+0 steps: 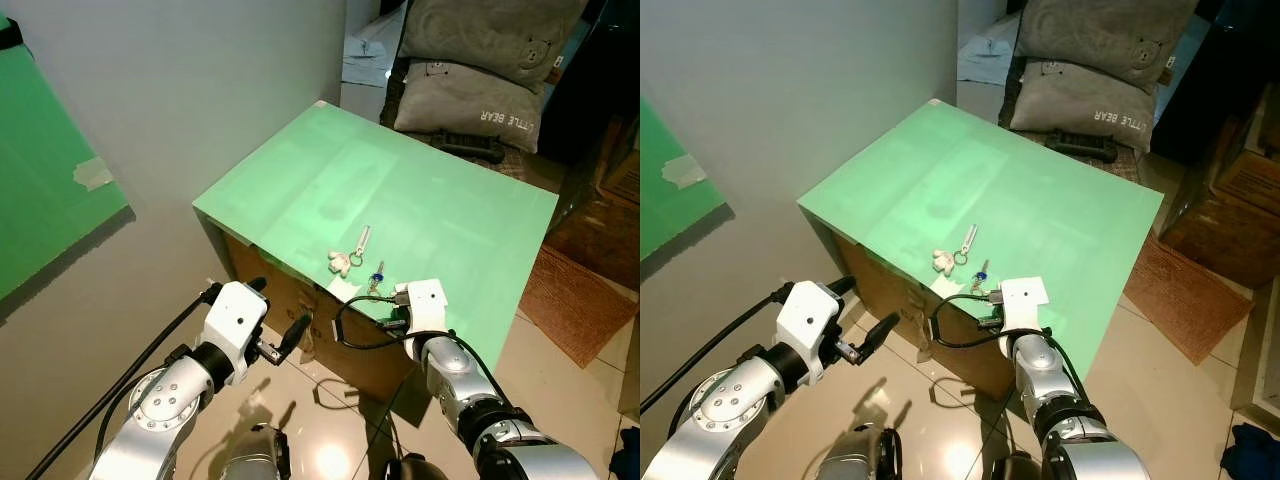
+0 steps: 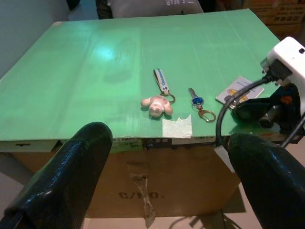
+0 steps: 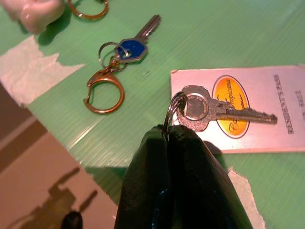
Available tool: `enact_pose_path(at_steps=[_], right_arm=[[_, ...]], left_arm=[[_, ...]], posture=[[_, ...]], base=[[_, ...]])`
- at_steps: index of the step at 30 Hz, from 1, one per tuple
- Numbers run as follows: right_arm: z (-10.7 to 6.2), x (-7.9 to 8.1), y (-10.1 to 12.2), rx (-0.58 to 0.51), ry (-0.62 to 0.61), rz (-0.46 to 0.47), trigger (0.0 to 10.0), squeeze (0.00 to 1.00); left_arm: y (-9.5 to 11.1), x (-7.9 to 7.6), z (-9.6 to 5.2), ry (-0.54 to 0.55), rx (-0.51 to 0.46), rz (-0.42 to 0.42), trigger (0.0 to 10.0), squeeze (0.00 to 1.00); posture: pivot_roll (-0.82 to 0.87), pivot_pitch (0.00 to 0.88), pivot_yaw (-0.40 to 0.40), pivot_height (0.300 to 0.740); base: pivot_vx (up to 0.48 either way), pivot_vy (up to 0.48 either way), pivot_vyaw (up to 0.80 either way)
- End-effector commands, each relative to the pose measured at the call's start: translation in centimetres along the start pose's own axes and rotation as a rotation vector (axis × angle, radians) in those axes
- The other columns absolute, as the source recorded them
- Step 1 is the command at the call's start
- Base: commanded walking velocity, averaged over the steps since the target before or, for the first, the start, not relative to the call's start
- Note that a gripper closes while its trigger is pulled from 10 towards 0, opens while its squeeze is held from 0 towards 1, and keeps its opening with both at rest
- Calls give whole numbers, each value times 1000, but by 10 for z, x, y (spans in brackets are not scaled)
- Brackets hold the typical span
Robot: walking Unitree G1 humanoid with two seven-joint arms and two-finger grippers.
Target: Hang keys on a hook
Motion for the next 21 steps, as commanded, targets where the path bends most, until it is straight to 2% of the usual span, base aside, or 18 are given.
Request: enact_pose_path(at_steps=[1,4,15,16,17,19,20,21], right_arm=[[-4,2,-14,49,0,38,0,0],[-2,4,-6,8,11,14,0,0],[-1,11,-2,-15,53,-69,0,0],[-2,10,-4,2,42,-63,0,639],[-2,9,-6,11,32,-58,3059,1000],[-2,8,-7,17,25,-55,3059,1000],[-2,8,-7,19,20,-62,10000,1000],[-2,8,-7,19,20,-62,10000,1000]], left_arm=[[-3,-2,1,-15,12,12,10000,0],[-3,-2,1,-16,13,14,10000,0],[-4,-3,4,-19,9,18,10000,0],[-4,-3,4,-18,9,19,10000,0],[-4,-3,4,-18,8,19,10000,0],[-4,-3,4,-18,8,19,10000,0],[-4,-2,4,-19,8,19,10000,0],[-4,-2,4,-19,8,19,10000,0]], posture=[[206,198,34,703],[203,193,30,703],[199,177,20,703],[199,175,20,703],[198,174,19,703],[198,173,19,703],[194,171,20,703],[194,171,20,703]], base=[[0,0,0],[0,0,0],[0,0,0],[0,0,0],[0,0,0],[0,0,0],[0,0,0],[0,0,0]])
Point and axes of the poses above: a point about 5 cm out from each wrist's last joint towards the gripper, its own z axis pointing out of the wrist towards the gripper, its own y axis along the axis of the wrist's last joint, x = y × z, the point moved 2 cm from there along z, pointing out of the wrist towards the gripper, and after that the axes turned 11 degrees about -z, right-handed, at the moved point
